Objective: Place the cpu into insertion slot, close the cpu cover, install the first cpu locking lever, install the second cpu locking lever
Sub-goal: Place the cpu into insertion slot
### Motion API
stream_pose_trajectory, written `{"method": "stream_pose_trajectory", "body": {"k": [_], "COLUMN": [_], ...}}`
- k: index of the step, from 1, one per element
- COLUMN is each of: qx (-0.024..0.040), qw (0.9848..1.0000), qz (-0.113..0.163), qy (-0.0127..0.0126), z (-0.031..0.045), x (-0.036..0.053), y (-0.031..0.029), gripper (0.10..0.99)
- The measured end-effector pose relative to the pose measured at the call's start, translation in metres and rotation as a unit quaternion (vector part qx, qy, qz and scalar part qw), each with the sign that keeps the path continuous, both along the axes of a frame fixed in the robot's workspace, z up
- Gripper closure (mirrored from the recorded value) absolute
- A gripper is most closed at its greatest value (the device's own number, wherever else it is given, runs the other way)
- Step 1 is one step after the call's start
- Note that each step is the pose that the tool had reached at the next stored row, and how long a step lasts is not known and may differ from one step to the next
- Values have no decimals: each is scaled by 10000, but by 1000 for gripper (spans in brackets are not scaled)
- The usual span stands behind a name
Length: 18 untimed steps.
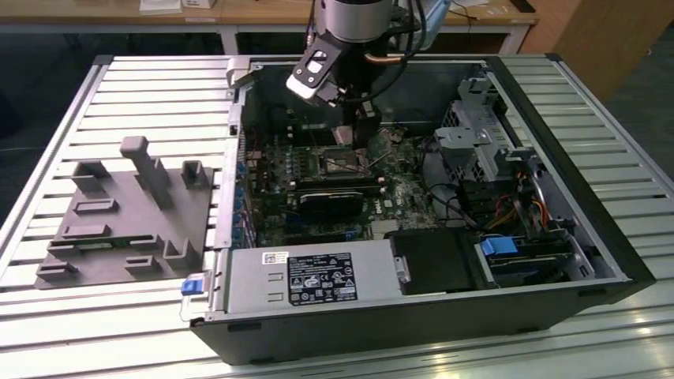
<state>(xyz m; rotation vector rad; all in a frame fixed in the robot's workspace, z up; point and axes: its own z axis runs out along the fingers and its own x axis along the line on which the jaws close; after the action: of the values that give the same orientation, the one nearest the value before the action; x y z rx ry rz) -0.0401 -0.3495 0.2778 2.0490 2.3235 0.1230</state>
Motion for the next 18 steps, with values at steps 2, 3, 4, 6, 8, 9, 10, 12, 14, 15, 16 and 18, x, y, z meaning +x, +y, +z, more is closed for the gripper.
{"method": "stream_pose_trajectory", "body": {"k": [2,3,4,6,8,9,10,12,14,15,16,18], "qx": [0,1,0,0,0,0,0,0,0,-1,-1,0], "qw": [9998,9997,9995,9994,9993,9993,9992,9991,9991,9990,9990,9989], "qz": [-180,-255,-310,-359,-375,-385,-396,-417,-434,-441,-450,-473], "qy": [0,-1,0,0,0,0,0,0,0,0,0,0], "z": [-22,-33,-44,-78,-115,-133,-152,-188,-225,-241,-261,-297], "x": [0,0,-1,-4,-6,-7,-8,-12,-16,-17,-20,-26], "y": [0,0,2,6,17,23,29,40,52,56,62,76], "gripper": [549,549,549,549,549,549,549,549,549,549,549,549]}}
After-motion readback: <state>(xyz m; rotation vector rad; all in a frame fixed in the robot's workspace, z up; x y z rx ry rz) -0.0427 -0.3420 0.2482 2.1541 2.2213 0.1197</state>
